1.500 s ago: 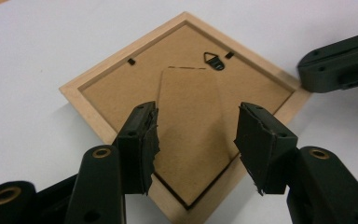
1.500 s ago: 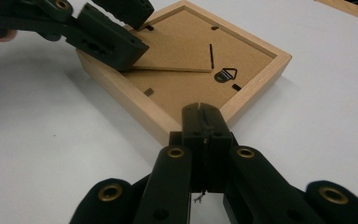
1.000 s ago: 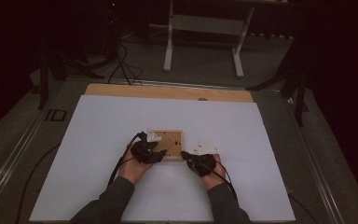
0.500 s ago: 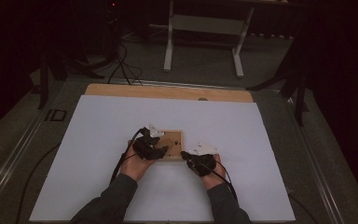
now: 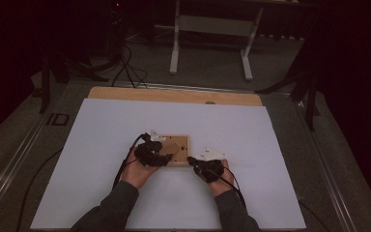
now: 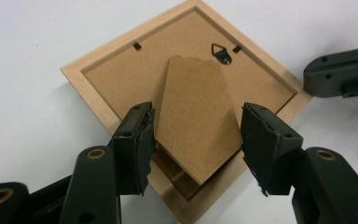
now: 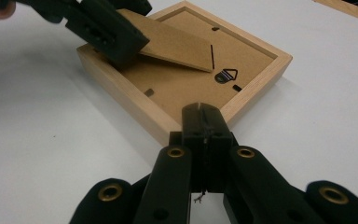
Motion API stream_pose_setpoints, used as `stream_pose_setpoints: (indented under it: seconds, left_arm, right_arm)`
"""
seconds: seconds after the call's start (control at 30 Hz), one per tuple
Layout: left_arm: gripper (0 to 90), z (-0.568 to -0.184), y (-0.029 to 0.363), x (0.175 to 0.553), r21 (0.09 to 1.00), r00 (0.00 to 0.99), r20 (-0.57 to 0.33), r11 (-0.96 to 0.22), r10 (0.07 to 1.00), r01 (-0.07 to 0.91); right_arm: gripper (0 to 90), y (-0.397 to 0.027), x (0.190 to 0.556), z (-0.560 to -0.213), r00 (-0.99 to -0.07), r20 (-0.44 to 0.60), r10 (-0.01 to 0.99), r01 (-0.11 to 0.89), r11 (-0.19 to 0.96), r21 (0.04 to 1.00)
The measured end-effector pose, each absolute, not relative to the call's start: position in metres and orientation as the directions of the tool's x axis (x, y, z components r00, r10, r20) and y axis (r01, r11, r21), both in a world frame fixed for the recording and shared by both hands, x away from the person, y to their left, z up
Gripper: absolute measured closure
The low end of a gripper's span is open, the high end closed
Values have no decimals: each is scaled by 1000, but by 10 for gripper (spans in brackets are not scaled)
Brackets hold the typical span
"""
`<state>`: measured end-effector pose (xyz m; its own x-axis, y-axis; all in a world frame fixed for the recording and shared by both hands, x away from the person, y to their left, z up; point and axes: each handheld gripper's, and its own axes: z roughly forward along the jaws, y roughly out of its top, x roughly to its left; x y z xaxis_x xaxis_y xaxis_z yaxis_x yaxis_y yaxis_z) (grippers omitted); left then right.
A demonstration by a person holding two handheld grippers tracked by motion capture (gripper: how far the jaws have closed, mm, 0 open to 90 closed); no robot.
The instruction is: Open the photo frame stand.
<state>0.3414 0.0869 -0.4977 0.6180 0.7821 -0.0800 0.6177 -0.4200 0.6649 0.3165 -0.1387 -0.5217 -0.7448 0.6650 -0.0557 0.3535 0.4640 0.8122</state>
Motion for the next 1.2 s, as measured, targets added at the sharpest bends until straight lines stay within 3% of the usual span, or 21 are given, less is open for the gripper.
stream_pose_setpoints:
  seconds: [0.23, 0.53, 1.2]
  left_arm:
    - [497, -498, 91, 347, 627, 607, -160, -395, 778, 672]
    - [503, -487, 92, 351, 648, 569, -248, -302, 784, 699]
    - [504, -490, 92, 364, 587, 512, -363, -237, 778, 775]
  right_arm:
    - [896, -139, 317, -522, -745, -58, 664, 351, 464, 813]
    - [895, -139, 317, -522, -745, -53, 665, 354, 461, 814]
    - [891, -139, 317, -522, -745, -53, 665, 353, 461, 814]
